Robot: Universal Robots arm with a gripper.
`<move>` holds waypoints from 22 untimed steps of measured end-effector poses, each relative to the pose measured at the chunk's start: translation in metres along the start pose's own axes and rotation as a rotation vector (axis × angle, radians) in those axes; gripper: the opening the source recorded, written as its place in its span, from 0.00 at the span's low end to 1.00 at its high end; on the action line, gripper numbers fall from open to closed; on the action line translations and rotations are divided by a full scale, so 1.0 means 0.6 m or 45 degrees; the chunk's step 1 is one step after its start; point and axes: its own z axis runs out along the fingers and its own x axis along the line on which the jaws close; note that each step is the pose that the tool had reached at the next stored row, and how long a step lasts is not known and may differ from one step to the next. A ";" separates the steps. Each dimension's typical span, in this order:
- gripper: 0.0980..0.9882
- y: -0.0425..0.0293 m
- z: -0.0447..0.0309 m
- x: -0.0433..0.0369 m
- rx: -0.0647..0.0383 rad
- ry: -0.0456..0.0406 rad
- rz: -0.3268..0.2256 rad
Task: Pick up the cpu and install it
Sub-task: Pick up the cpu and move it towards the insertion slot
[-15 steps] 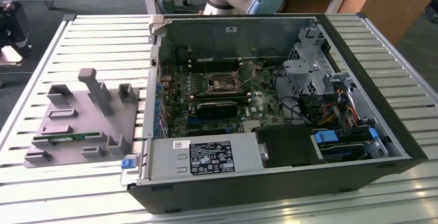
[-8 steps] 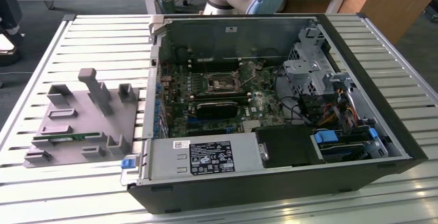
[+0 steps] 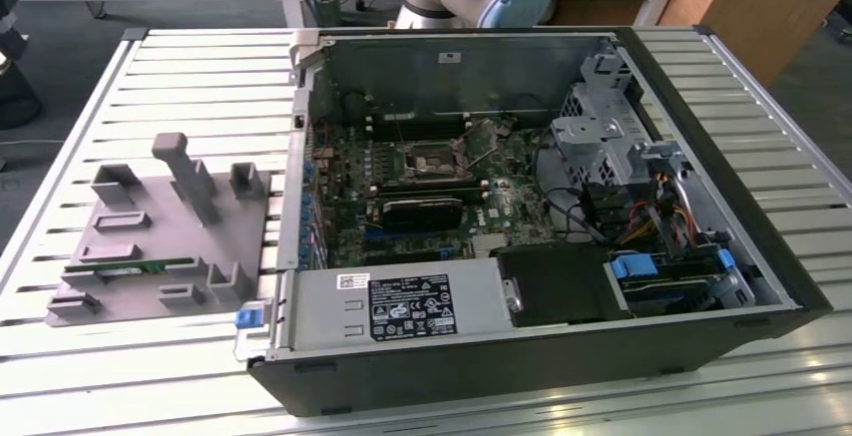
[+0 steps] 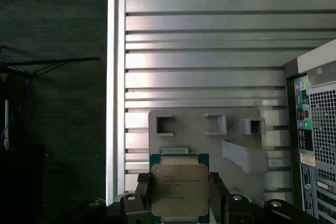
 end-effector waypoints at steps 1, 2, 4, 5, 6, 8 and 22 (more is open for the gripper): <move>0.49 0.001 -0.005 0.000 0.000 0.000 0.001; 0.49 0.002 -0.010 0.000 0.000 0.000 0.001; 0.49 0.003 -0.015 0.000 0.001 0.000 0.001; 0.49 0.003 -0.015 -0.001 0.000 -0.001 0.002; 0.49 0.003 -0.015 -0.004 0.000 -0.001 0.002; 0.49 0.004 -0.015 -0.011 0.001 0.000 0.002; 0.49 0.005 -0.015 -0.065 0.001 0.000 0.002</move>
